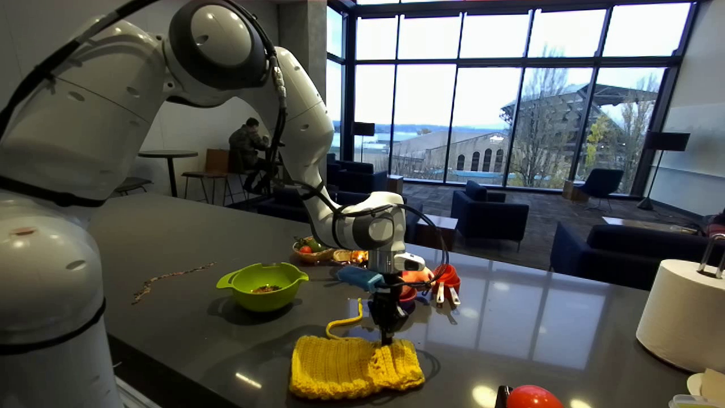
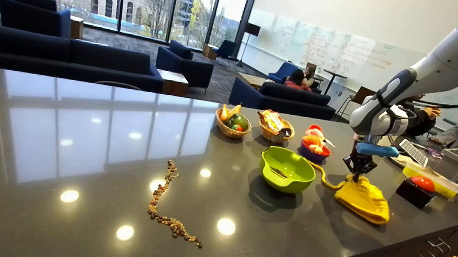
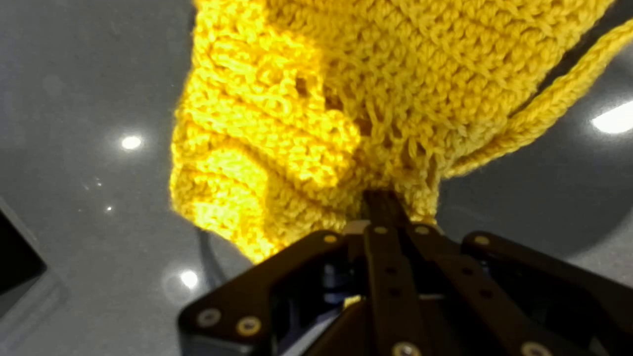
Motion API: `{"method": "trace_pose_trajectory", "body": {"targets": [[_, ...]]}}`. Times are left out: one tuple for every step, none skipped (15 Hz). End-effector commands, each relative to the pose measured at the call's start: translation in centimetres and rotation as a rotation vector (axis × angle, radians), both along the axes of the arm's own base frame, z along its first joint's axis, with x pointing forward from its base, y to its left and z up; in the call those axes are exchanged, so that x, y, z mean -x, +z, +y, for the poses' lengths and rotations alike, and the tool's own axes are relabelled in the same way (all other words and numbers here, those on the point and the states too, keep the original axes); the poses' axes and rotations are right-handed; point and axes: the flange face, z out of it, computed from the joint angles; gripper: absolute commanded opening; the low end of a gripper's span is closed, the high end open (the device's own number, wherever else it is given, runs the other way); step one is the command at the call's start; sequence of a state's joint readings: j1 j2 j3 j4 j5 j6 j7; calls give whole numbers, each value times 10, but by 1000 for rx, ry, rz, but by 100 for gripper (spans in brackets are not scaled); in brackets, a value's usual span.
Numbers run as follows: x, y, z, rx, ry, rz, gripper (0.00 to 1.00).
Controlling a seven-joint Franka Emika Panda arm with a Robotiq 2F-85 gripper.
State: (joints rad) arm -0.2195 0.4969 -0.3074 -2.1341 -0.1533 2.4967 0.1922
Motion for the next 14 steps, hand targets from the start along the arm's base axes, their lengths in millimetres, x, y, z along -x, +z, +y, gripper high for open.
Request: {"method": "trace_pose_trajectory", "body": {"targets": [[0,0,0,0,0,1,26],[0,0,0,0,0,1,2],[-1,0,0,0,1,1,7],[-1,0,0,0,1,1,12],[-1,0,0,0,2,1,20],[-1,0,1,0,2,1,25],[-1,0,1,0,2,1,26],[-1,0,1,0,2,1,26],[-1,0,1,0,2,1,26],[-1,0,1,0,2,1,26],[-1,0,1,0,2,1,26],[-1,0,1,0,2,1,26],[-1,0,1,0,2,1,26],[-1,0,1,0,2,1,26]]}}
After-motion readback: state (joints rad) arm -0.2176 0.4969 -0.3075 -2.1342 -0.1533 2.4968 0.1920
